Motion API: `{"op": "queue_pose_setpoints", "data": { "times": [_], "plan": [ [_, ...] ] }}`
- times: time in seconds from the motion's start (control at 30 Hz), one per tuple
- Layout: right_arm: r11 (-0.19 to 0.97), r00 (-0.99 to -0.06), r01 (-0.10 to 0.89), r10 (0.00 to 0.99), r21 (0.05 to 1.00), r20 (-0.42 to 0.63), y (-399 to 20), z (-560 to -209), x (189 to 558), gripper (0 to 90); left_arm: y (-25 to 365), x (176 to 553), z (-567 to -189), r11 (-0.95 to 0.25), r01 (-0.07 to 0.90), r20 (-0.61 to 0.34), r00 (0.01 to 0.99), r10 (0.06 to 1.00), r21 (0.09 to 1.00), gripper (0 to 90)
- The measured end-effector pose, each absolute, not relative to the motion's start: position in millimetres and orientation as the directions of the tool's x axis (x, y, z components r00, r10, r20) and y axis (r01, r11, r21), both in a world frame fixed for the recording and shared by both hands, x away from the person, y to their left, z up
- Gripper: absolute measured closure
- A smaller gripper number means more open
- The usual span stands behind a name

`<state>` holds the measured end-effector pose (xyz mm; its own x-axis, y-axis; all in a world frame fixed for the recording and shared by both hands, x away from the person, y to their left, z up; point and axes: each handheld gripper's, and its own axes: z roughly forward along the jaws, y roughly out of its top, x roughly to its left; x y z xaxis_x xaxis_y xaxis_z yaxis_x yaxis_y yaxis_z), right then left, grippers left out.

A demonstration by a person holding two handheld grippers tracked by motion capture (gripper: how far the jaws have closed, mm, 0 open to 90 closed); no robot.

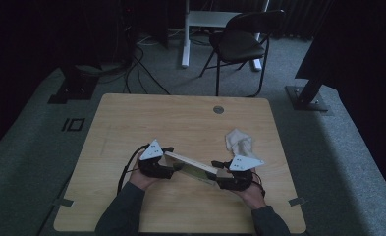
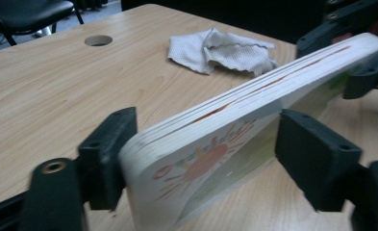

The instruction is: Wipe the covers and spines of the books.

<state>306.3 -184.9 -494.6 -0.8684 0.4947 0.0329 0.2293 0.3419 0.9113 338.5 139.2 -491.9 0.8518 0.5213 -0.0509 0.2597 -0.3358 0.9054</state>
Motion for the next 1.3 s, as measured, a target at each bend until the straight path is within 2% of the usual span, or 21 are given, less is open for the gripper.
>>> {"op": "queue_pose_setpoints", "data": {
  "times": [0.23,0.27,0.3,0.33,0.47,0.83,1.0,1.13,1.3],
  "plan": [
    [0.325,-0.852,0.253,0.521,0.911,0.051,-192,-497,308,48.7,149,327,-491,-0.34,0.249,-0.048,0.863,0.502,0.907,48.8],
    [0.324,-0.85,0.256,0.525,0.911,0.052,-193,-497,308,48.4,151,321,-492,-0.35,0.226,-0.032,0.875,0.484,0.909,48.8],
    [0.32,-0.841,0.264,0.539,0.91,0.054,-196,-498,309,47.6,151,318,-492,-0.352,0.219,-0.028,0.88,0.474,0.91,56.8],
    [0.316,-0.839,0.268,0.541,0.91,0.059,-197,-498,310,46.9,151,315,-493,-0.353,0.215,-0.025,0.882,0.471,0.911,58.1],
    [0.309,-0.84,0.278,0.538,0.909,0.074,-199,-500,310,45.9,152,317,-494,-0.343,0.236,-0.051,0.881,0.471,0.909,58.8],
    [0.319,-0.843,0.302,0.53,0.898,0.095,-194,-504,312,44.8,136,331,-508,-0.354,0.265,-0.084,0.888,0.453,0.897,50.2],
    [0.321,-0.839,0.306,0.536,0.896,0.094,-194,-505,312,44.7,124,334,-513,-0.365,0.267,-0.094,0.9,0.426,0.892,49.3],
    [0.325,-0.822,0.327,0.561,0.887,0.098,-197,-506,314,44.0,123,330,-513,-0.377,0.251,-0.075,0.903,0.424,0.891,52.9],
    [0.318,-0.796,0.351,0.597,0.88,0.102,-200,-508,316,44.5,122,323,-513,-0.369,0.239,-0.075,0.91,0.408,0.898,63.7]
  ]
}}
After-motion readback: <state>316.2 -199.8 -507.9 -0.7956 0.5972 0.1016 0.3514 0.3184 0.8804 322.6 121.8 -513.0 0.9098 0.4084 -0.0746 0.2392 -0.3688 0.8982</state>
